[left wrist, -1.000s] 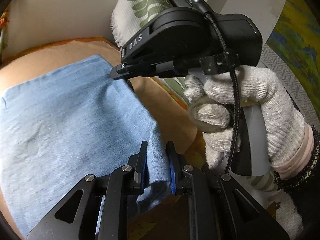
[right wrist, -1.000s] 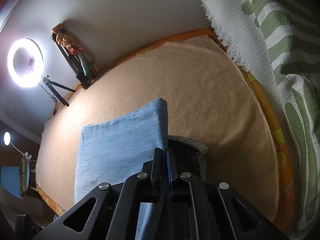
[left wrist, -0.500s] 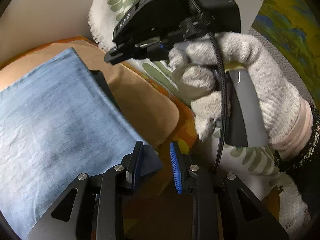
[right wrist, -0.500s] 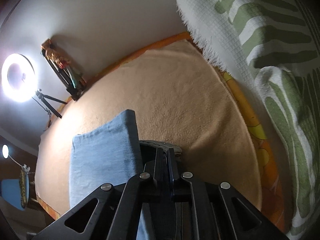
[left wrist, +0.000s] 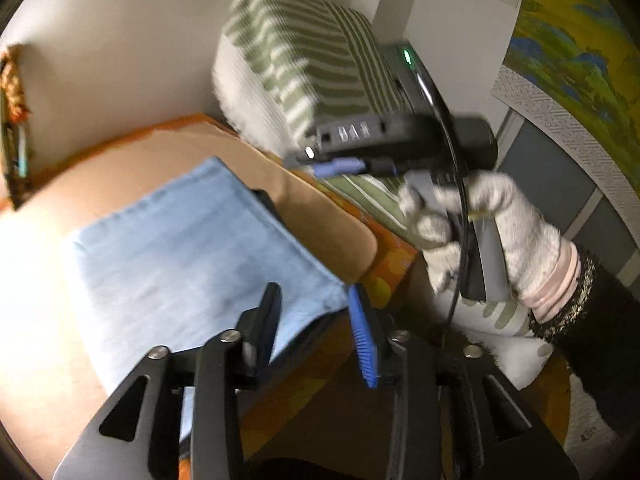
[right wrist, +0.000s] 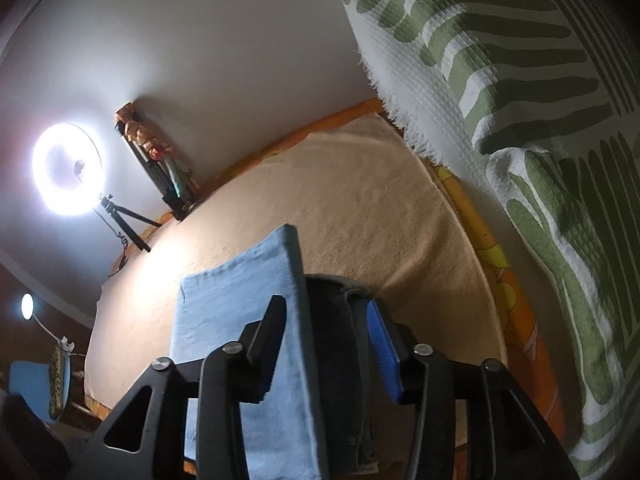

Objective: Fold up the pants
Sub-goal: 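Open both grippers and release the folded jeans onto the bed, then grasp the folded jeans edge with the left gripper while the right gripper grasps it too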

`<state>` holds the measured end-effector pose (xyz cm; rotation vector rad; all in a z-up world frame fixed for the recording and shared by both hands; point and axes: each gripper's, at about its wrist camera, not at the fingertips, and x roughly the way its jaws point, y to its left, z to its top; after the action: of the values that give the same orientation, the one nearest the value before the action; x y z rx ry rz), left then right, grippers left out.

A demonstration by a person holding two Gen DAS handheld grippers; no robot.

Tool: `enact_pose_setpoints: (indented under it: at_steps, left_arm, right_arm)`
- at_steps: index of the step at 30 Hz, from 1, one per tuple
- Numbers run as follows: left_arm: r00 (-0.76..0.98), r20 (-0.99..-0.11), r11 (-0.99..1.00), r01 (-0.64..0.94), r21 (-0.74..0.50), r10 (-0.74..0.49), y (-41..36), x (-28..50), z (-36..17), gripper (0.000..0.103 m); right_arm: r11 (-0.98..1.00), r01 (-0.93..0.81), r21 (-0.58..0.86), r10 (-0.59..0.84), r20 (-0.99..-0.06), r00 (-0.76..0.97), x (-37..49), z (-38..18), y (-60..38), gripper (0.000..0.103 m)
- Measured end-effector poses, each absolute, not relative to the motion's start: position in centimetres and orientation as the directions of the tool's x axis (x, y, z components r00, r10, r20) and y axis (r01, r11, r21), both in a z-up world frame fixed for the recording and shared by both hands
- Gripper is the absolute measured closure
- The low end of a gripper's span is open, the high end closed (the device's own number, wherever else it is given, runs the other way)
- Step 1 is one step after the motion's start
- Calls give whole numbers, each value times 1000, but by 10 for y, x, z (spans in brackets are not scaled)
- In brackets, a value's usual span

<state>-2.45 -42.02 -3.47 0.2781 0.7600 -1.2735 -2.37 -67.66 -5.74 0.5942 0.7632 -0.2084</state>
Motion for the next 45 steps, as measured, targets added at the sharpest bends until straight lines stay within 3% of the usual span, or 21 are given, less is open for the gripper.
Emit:
enact_pose_setpoints:
  at_steps: [8,11,16,22,27,34,45]
  left_arm:
    - [174,-627,332,933,-143,-759,-395,-21,-12,63]
    - [183,-617,337,931,-142,-765,-391,-17,-10,62]
    - [225,-597,379,914,-143,-770,-372,-1,0,56]
    - [283,-619,485,855,-184,-732,-338,46,-5,55]
    - [282,-668,545,809,-221,-689,-320,83,-25,49]
    - [189,-704,580,725,-370,-685,-332,114,-70,48]
    - [114,-741,607,661,-441,-662,-368,129,-124,48]
  right_arm:
    - [841,371,393,12,-700,714,-33,-53,-652,41]
    - [856,360,372,-2,-693,721,-36,-46,-642,36]
    - [885,322,337,-13,-674,739,-37,-36,-630,18]
    - [913,280,296,-3,-684,730,-30,-39,-624,11]
    - [913,273,305,23,-705,709,-19,-55,-634,8]
    - [895,260,362,106,-739,665,4,-83,-653,5]
    - [870,240,430,207,-762,613,30,-123,-675,4]
